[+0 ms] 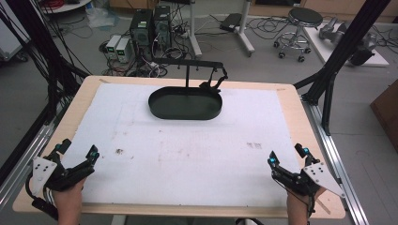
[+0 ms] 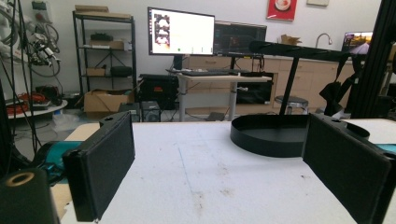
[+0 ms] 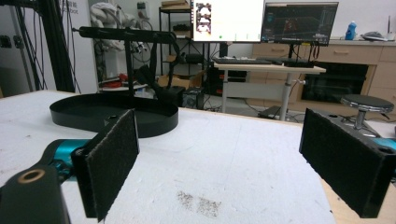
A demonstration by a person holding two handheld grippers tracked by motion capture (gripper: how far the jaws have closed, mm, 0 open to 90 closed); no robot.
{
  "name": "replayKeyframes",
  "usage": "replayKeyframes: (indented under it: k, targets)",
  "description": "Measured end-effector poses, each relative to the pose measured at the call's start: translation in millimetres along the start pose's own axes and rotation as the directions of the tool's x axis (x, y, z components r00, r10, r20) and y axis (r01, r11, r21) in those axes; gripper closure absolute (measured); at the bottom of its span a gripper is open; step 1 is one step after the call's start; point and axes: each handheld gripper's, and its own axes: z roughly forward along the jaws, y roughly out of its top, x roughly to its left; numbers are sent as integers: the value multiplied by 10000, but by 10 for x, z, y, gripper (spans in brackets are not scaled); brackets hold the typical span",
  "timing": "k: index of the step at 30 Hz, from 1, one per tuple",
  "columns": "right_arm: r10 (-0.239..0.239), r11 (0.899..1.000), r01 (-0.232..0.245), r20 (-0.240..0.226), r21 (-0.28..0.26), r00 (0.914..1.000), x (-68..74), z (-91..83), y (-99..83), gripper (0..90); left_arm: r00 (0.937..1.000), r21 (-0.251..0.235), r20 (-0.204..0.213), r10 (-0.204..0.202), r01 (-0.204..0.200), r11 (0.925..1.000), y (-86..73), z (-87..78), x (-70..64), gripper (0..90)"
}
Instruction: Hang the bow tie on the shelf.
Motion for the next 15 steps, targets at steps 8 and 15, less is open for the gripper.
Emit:
replayKeyframes:
  k: [8,15]
  targets:
    - [-17,10000,17,-20,59,10000,8,3,-3,110,10000,57,58,55,-55,10000,-16,7,-12,100]
    - [1,9999,0,-45,110,10000,-3,3,-3,110,9998,171,-67,212,-210,9996,-18,11,-21,100]
